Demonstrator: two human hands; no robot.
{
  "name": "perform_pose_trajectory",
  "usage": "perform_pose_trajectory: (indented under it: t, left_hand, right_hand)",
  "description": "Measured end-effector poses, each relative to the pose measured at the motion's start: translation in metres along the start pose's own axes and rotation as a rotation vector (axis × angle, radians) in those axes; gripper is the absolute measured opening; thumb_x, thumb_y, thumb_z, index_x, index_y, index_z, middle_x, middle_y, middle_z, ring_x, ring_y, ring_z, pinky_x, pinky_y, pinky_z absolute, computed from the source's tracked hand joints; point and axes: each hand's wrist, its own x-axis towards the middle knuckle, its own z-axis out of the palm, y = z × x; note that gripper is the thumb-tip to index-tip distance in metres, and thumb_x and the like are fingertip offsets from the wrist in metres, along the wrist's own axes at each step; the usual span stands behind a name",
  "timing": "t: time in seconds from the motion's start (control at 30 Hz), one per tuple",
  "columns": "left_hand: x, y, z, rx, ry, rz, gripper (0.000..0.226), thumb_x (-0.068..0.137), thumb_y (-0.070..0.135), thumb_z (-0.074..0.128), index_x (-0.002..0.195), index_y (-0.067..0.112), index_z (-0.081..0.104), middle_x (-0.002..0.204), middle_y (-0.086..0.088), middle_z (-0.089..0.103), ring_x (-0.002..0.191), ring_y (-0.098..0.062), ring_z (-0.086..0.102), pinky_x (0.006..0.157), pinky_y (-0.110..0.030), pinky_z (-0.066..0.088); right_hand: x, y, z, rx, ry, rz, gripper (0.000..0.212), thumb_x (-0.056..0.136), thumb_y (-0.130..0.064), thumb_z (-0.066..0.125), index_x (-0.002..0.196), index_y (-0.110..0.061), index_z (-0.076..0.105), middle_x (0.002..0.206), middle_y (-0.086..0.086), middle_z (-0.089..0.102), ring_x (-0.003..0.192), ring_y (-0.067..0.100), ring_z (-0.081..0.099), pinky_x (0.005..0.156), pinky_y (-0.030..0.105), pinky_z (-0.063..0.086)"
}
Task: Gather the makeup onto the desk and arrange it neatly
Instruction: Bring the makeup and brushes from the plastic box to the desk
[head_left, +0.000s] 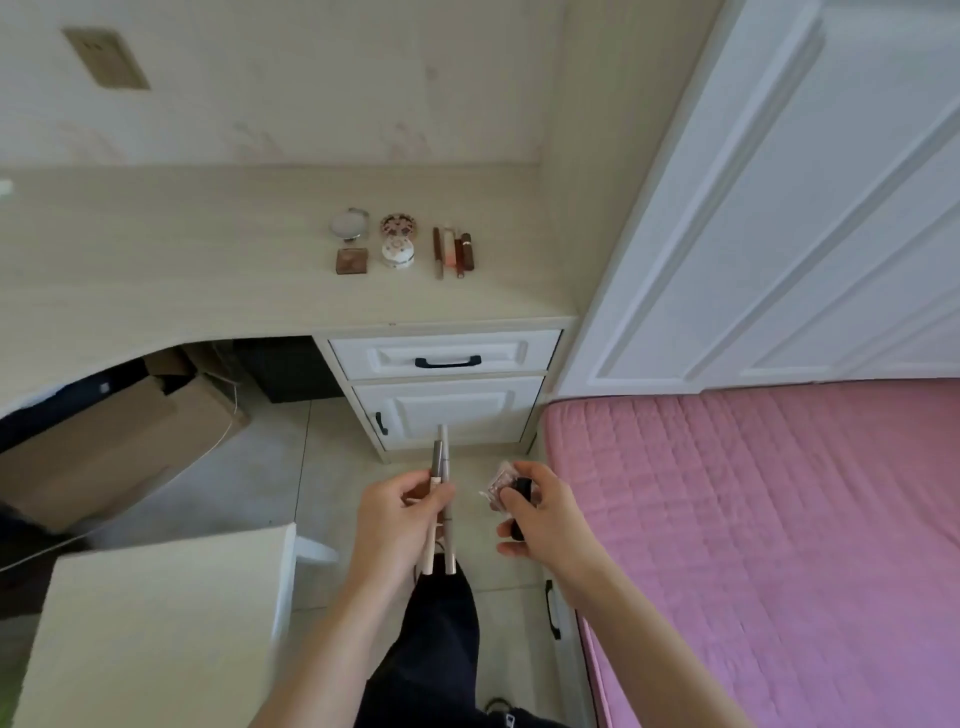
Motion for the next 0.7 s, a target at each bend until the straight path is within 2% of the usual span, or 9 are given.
perform_pose_trajectory:
  t: [0.13, 0.23, 0.37, 0.43, 0.5, 0.57, 0.7]
  left_hand:
    - [0.068, 0.037, -0.014, 0.073, -0.051, 0.098, 0.009, 0.084, 0.021, 0.072, 0.076, 0.015, 0.073, 0.068, -0.007, 0.068, 0.061, -0.017, 0.065, 0.057, -0.029, 0.058]
    - [0.120, 0.063, -0.021, 0.213, -0.057, 0.192, 0.018, 0.087, 0.025, 0.068, 0.071, 0.017, 0.070, 0.064, 0.002, 0.066, 0.057, -0.012, 0.062, 0.057, -0.031, 0.055]
    - [0.175, 0.089, -0.017, 0.186, -0.091, 0.170, 0.021, 0.091, 0.026, 0.062, 0.073, 0.015, 0.064, 0.067, -0.005, 0.065, 0.052, -0.018, 0.062, 0.052, -0.038, 0.058]
    - [0.199, 0.098, -0.010, 0.235, -0.105, 0.182, 0.021, 0.093, 0.026, 0.057, 0.078, 0.013, 0.061, 0.071, -0.008, 0.065, 0.058, -0.025, 0.063, 0.055, -0.043, 0.058]
    - [0.222, 0.107, -0.002, 0.307, -0.123, 0.202, 0.022, 0.097, 0.027, 0.050, 0.084, 0.010, 0.056, 0.074, -0.010, 0.063, 0.066, -0.032, 0.062, 0.063, -0.050, 0.056]
    - [0.243, 0.113, 0.009, 0.369, -0.143, 0.222, 0.023, 0.099, 0.027, 0.044, 0.087, 0.010, 0.051, 0.075, -0.011, 0.062, 0.068, -0.033, 0.061, 0.065, -0.051, 0.055]
    - [0.280, 0.123, 0.031, 0.459, -0.164, 0.244, 0.022, 0.101, 0.027, 0.036, 0.088, 0.012, 0.045, 0.065, -0.011, 0.061, 0.057, -0.030, 0.060, 0.060, -0.049, 0.051]
  right_hand:
    - [0.051, -0.043, 0.016, 0.029, 0.034, -0.010, 0.022, 0.093, -0.014, 0.052, 0.105, -0.032, 0.054, 0.094, 0.006, 0.065, 0.057, 0.012, 0.060, 0.057, 0.028, 0.054]
    - [0.088, -0.075, 0.028, 0.016, 0.085, -0.042, 0.021, 0.094, -0.013, 0.050, 0.104, -0.032, 0.053, 0.091, 0.007, 0.063, 0.055, 0.013, 0.059, 0.056, 0.029, 0.054]
    - [0.129, -0.112, 0.034, -0.049, 0.139, -0.076, 0.019, 0.095, -0.014, 0.048, 0.105, -0.030, 0.051, 0.087, 0.003, 0.062, 0.052, 0.009, 0.057, 0.053, 0.026, 0.055]
    - [0.148, -0.128, 0.033, -0.059, 0.153, -0.082, 0.019, 0.096, -0.013, 0.047, 0.101, -0.031, 0.050, 0.085, 0.002, 0.062, 0.051, 0.009, 0.056, 0.051, 0.025, 0.055]
    - [0.168, -0.142, 0.030, -0.067, 0.173, -0.086, 0.016, 0.096, -0.012, 0.046, 0.105, -0.025, 0.051, 0.088, 0.004, 0.061, 0.051, 0.010, 0.055, 0.049, 0.023, 0.051]
    - [0.189, -0.153, 0.025, -0.081, 0.198, -0.070, 0.017, 0.096, -0.012, 0.046, 0.109, -0.021, 0.050, 0.090, 0.005, 0.062, 0.054, 0.012, 0.056, 0.047, 0.022, 0.049]
    - [0.232, -0.171, 0.014, -0.106, 0.218, -0.044, 0.019, 0.096, -0.012, 0.045, 0.111, -0.022, 0.049, 0.094, 0.008, 0.063, 0.058, 0.015, 0.056, 0.050, 0.026, 0.051]
